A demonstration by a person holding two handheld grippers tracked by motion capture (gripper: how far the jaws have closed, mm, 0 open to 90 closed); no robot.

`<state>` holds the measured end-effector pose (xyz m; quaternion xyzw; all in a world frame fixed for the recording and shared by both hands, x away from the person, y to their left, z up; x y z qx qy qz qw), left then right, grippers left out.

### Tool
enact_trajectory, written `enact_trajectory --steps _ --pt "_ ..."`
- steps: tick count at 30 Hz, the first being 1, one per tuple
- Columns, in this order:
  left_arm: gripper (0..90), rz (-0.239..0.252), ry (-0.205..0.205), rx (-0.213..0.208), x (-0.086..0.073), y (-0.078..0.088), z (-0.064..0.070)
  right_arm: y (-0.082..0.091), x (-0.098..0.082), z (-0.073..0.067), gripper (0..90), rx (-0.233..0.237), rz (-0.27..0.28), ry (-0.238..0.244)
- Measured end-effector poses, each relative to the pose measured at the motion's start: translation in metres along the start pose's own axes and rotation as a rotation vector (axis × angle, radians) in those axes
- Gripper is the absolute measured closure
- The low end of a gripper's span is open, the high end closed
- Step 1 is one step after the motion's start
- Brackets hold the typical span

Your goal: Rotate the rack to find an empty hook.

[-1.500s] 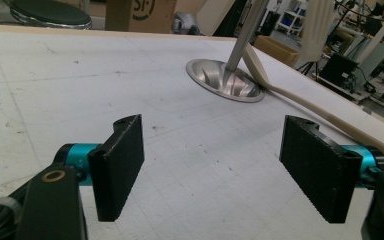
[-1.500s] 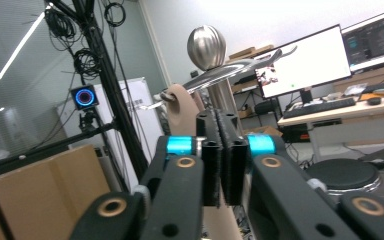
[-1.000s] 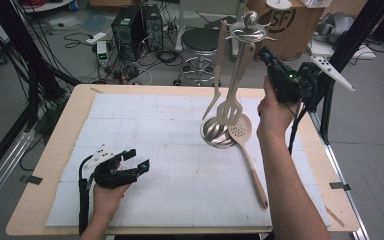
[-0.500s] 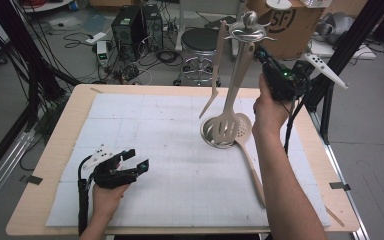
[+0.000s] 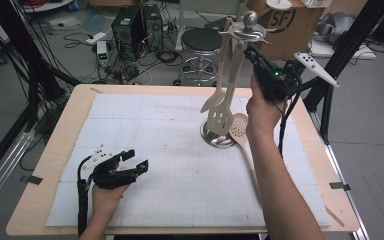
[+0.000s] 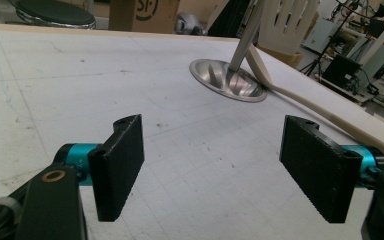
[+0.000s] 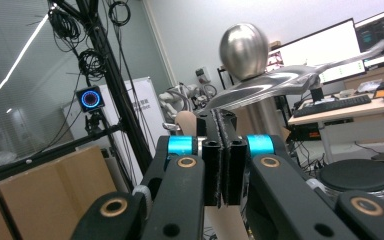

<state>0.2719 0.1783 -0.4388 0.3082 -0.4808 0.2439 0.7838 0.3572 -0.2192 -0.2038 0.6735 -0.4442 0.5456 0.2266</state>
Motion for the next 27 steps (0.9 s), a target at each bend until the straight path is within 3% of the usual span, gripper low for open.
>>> enact_trajectory --steps 14,18,27 --pt "26.4 0.01 0.004 0.005 0.001 0.003 -0.001 -0.015 -0.003 -0.016 89.9 0.04 -0.039 0.027" --pt "26.4 0.009 0.004 0.005 0.001 0.004 -0.002 -0.006 -0.001 -0.006 90.0 0.023 -0.023 0.008" --pt "26.3 0.01 0.005 0.003 0.001 0.003 -0.001 0.01 0.003 0.025 90.0 -0.024 -0.04 0.02"
Point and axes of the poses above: each handheld gripper's, and its own axes: y roughly backward along the jaws, x roughly out of its top, z roughly to its right, the point moved 1 cm from there along -y, roughly forward along the jaws, and after that the axes turned 3 degrees about y, right-handed, at the moved point
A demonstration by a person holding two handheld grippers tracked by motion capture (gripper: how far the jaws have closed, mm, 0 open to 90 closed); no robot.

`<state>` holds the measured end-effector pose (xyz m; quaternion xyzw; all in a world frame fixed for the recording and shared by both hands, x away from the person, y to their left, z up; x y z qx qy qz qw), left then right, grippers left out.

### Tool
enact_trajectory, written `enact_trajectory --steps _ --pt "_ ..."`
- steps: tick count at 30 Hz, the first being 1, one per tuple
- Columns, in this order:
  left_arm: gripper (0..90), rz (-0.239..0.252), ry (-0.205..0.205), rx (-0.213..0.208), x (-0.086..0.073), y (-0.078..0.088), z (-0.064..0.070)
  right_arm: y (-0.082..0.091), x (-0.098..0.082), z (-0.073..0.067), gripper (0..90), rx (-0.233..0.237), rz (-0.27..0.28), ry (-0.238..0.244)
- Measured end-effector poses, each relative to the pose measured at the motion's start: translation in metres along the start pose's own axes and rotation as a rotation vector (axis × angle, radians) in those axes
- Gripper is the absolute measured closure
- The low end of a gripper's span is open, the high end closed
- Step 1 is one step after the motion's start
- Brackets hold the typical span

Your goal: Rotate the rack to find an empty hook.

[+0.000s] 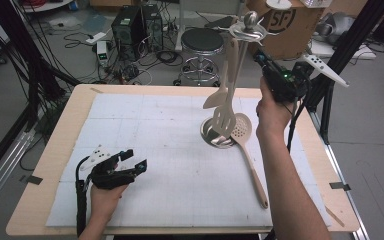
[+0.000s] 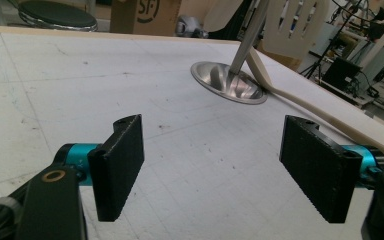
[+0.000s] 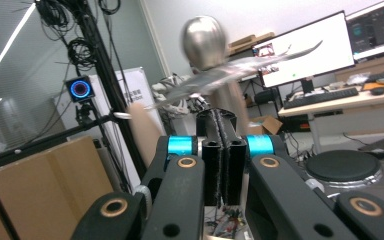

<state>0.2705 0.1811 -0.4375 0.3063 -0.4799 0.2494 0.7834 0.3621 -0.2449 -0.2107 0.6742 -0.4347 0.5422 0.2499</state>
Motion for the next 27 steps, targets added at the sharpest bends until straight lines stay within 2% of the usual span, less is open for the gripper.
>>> enact_trajectory --steps 6,9,14,17,24,27 --pt "26.3 0.0 0.0 0.001 0.0 0.0 0.0 0.001 0.006 0.015 90.0 -0.007 0.025 -0.04" --pt "26.4 0.003 0.001 0.005 0.0 0.0 -0.001 -0.001 0.011 0.017 90.0 0.001 0.037 -0.055" --pt "26.3 0.003 0.001 0.004 0.0 0.0 -0.001 -0.002 0.014 0.009 90.0 0.029 0.031 -0.025" --pt "26.4 -0.003 -0.003 0.0 0.0 0.0 0.0 -0.002 0.012 0.0 90.0 0.025 0.031 0.007" --pt "26.3 -0.002 -0.001 0.003 -0.001 -0.001 0.001 -0.003 0.008 -0.014 90.0 0.045 0.031 0.033" --pt "26.3 -0.006 -0.001 0.001 -0.001 -0.001 0.001 -0.004 0.007 -0.016 90.0 0.052 0.029 0.028"
Point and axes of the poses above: each handheld gripper's, and its own axes: y roughly backward along the jaws, x roughly out of its top, z roughly to its right, the point moved 1 cm from there along -y, roughly forward along the jaws, and after that the axes turned 3 degrees about y, right-handed, at the moved point
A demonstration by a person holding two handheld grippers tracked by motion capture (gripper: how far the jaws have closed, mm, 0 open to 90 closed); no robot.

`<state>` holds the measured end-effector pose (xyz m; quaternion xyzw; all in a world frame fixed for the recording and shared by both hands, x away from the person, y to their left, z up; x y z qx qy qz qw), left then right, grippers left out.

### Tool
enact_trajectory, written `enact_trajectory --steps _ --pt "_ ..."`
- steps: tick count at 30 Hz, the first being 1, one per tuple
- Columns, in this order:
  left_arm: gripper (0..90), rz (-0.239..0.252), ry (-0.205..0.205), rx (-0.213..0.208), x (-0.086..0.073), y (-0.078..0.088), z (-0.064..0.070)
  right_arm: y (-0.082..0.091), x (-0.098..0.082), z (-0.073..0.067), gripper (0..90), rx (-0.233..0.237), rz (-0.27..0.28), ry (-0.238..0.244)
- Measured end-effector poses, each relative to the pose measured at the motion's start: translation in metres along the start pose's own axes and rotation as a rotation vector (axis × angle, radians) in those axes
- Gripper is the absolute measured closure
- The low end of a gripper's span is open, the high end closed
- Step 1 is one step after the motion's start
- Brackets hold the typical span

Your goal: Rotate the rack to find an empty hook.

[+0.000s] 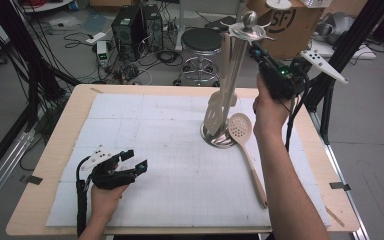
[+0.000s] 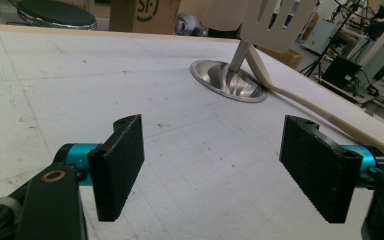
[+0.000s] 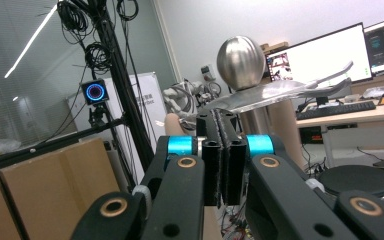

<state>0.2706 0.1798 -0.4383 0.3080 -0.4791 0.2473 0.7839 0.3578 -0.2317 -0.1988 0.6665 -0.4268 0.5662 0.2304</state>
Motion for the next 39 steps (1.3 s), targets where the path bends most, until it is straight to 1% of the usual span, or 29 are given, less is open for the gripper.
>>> enact_trajectory --steps 2,5,10,15,21,22,23,25,27,29,33,36,39 --pt "26.4 -0.001 0.0 -0.002 0.0 0.0 0.0 -0.002 -0.001 -0.003 90.0 0.008 -0.005 0.001" --pt "26.3 -0.005 -0.005 -0.001 0.0 0.0 0.0 -0.005 -0.002 -0.008 89.9 0.015 -0.008 0.017" --pt "26.3 0.001 0.0 -0.001 0.0 0.001 0.0 -0.013 -0.003 -0.016 90.0 0.027 -0.027 0.028" --pt "26.4 0.003 0.0 0.001 0.0 0.001 -0.001 -0.021 -0.004 -0.019 90.0 0.029 -0.042 0.043" --pt "26.4 0.007 0.002 0.0 0.001 0.001 -0.001 -0.03 -0.005 -0.023 90.0 0.031 -0.061 0.047" --pt "26.3 0.006 -0.006 0.003 0.001 0.001 -0.001 -0.031 -0.005 -0.023 90.0 0.032 -0.063 0.047" --pt "26.3 0.004 -0.004 0.003 0.001 0.002 -0.001 -0.032 -0.005 -0.022 90.0 0.03 -0.064 0.048" --pt "26.4 0.012 0.004 0.003 0.001 0.002 -0.002 -0.032 -0.005 -0.019 90.0 0.03 -0.062 0.019" --pt "26.3 0.005 0.0 0.003 0.001 0.003 -0.002 -0.029 -0.005 -0.018 90.0 0.026 -0.067 0.03" --pt "26.4 0.01 0.002 0.005 0.001 0.003 -0.002 -0.024 -0.007 -0.015 90.0 0.026 -0.068 0.035" --pt "26.4 0.001 -0.003 0.001 0.001 0.001 0.0 -0.013 -0.011 -0.008 89.9 0.015 -0.088 0.059" --pt "26.4 -0.002 -0.007 -0.001 0.0 -0.001 0.0 -0.004 -0.012 0.0 89.9 -0.006 -0.067 0.036" --pt "26.3 -0.002 -0.006 -0.001 0.0 -0.001 0.0 0.0 -0.009 0.007 90.0 -0.029 -0.051 0.003"
Point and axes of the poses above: each handheld gripper's, and its own axes: y roughly backward along the jaws, x roughly out of its top, z roughly to its right, the point moved 1 cm from there along -y, roughly forward along the jaws, and after that the axes turned 3 degrees about y, right-handed, at the moved point
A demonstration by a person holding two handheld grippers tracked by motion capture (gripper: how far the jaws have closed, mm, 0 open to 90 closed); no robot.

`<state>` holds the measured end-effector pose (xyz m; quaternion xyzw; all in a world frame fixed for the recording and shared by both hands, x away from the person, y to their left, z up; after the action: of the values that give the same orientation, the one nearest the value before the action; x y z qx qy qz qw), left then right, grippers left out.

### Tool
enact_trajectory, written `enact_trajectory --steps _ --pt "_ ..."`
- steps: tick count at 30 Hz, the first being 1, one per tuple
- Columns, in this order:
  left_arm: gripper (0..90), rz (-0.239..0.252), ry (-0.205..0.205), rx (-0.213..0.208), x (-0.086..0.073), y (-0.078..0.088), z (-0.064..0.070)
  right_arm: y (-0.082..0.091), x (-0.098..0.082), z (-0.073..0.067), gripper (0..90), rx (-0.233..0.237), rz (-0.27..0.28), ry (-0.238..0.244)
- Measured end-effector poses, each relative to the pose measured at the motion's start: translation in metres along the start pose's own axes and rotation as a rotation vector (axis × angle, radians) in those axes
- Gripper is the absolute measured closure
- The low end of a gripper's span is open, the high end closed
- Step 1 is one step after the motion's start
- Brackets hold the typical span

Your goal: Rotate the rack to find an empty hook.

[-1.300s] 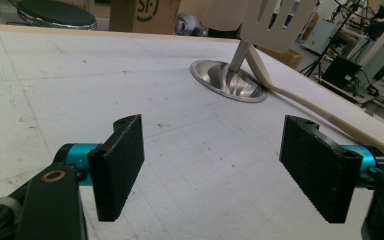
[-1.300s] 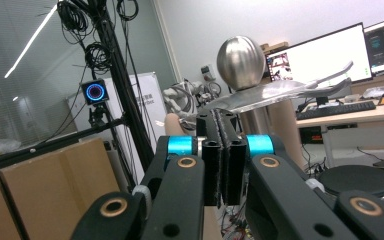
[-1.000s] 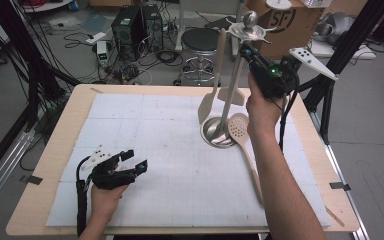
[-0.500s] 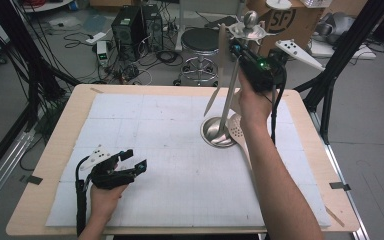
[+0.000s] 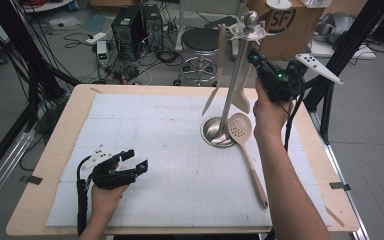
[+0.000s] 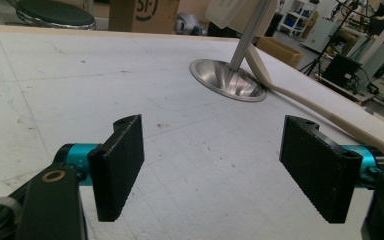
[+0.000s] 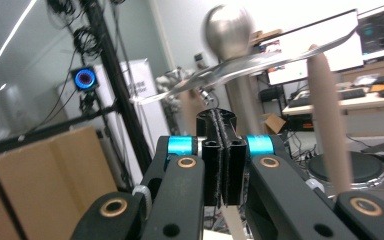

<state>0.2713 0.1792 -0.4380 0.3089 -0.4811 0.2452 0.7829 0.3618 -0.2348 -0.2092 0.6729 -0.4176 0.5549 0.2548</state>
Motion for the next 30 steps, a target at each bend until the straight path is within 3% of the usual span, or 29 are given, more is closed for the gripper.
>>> enact_trajectory --steps 9,13,15,17,30 --pt "26.3 -0.001 -0.005 0.0 0.0 0.001 -0.001 0.005 0.007 0.018 90.0 -0.039 0.041 -0.085" --pt "26.3 0.0 0.001 0.001 0.0 0.0 -0.001 0.004 0.014 0.015 90.0 -0.024 0.051 -0.071" --pt "26.3 0.004 0.007 -0.002 0.0 0.0 -0.001 0.003 0.018 0.009 90.0 -0.009 0.048 -0.049" --pt "26.4 0.0 0.001 -0.003 0.0 0.0 -0.001 0.002 0.019 0.003 90.0 -0.022 0.049 -0.011" --pt "26.3 0.003 0.001 -0.003 0.001 -0.001 0.0 0.001 0.013 -0.004 89.3 0.003 0.02 0.012"
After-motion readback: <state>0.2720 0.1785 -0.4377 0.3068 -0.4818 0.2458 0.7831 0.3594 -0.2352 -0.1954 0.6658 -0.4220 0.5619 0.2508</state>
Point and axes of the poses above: each handheld gripper's, and its own axes: y roughly backward along the jaws, x roughly out of its top, z roughly to its right, the point moved 1 cm from there along -y, roughly forward along the jaws, and after that the axes turned 3 degrees about y, right-handed, at the moved point
